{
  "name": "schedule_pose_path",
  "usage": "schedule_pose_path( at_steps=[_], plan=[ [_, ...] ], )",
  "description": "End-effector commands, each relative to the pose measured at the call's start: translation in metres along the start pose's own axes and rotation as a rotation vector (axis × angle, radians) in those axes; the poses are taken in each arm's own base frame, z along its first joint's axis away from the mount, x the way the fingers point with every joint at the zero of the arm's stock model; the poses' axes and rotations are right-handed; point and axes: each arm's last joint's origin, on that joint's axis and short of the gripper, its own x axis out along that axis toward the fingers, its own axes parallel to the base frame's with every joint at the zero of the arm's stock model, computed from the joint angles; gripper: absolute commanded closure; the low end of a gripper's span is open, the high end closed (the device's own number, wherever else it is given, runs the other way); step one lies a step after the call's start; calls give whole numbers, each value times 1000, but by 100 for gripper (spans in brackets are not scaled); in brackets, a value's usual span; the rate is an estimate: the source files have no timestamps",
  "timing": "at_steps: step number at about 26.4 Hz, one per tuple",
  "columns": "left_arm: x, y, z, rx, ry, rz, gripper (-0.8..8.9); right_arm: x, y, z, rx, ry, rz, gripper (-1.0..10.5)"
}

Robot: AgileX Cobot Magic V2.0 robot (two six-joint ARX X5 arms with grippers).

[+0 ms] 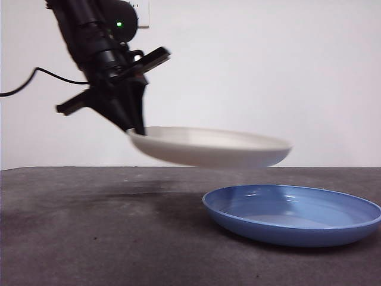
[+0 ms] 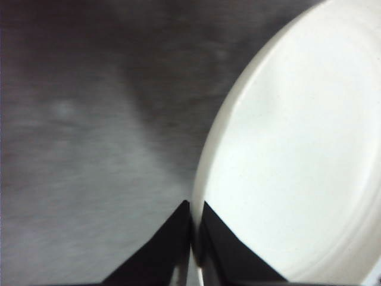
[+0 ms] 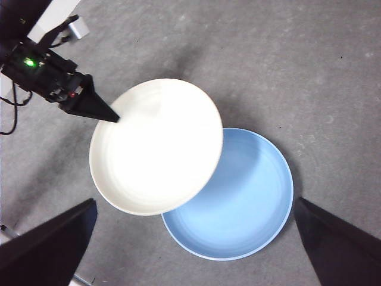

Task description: Pick up the white plate, put it on the blue plate, put it on desk

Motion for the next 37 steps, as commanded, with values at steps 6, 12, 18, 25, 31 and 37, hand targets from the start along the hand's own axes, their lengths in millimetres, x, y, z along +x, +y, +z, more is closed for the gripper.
schedule_pose_path(
  at_steps=[6, 12, 18, 25, 31, 37],
  plan=[
    [45, -23, 19, 24, 81, -36, 799, -6, 3, -3, -27, 21, -24, 293],
    [73, -41, 28, 62, 152, -28, 799, -15, 4, -12, -37, 29, -105, 293],
    [95, -52, 33, 82, 176, -29, 799, -20, 6, -16, -44, 18, -108, 293],
    [105, -54, 35, 96, 171, 0, 799, -22, 7, -17, -44, 21, -107, 293],
    [105, -55, 34, 92, 188, -40, 712, -21, 7, -17, -45, 22, -105, 294],
    [92, -62, 39, 105, 177, -36, 319, -21, 7, -17, -45, 21, -105, 293]
  ],
)
